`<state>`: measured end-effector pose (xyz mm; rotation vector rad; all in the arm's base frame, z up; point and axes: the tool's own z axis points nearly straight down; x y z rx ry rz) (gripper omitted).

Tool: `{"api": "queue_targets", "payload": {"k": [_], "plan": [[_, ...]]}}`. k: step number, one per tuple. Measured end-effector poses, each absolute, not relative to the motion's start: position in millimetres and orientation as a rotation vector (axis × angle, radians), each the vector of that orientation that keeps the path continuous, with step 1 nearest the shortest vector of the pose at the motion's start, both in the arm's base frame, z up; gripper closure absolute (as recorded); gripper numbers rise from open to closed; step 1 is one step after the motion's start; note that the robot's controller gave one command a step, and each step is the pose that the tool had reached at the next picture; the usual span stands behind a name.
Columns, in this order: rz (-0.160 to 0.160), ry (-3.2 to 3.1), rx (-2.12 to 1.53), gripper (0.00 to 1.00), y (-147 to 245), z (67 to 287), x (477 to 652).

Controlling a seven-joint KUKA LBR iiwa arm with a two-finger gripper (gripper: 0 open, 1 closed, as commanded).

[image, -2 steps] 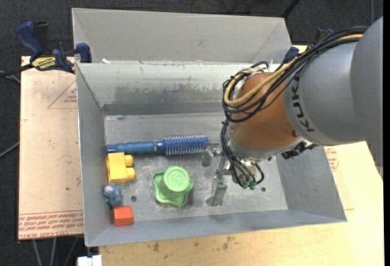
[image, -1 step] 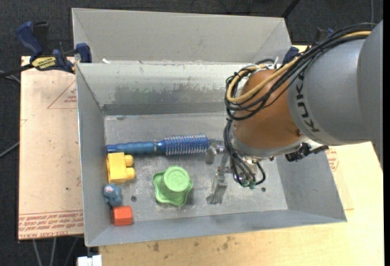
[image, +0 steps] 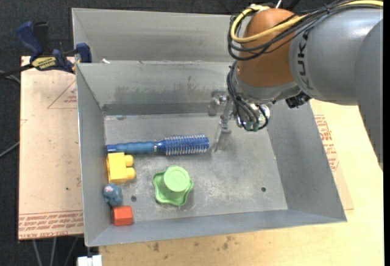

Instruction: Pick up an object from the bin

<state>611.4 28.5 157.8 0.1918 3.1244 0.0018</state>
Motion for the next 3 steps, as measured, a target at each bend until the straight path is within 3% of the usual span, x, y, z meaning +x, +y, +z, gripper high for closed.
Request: {"api": "queue_targets", "payload": {"k": [1,2,3], "plan": [[0.001,3.145,0.076,0.00,46.1,93.9,592.2],[0.001,3.139,0.076,1.00,45.6,97.3,594.1],[0.003,3.129,0.090,1.00,47.0,243.0,621.4]]}}
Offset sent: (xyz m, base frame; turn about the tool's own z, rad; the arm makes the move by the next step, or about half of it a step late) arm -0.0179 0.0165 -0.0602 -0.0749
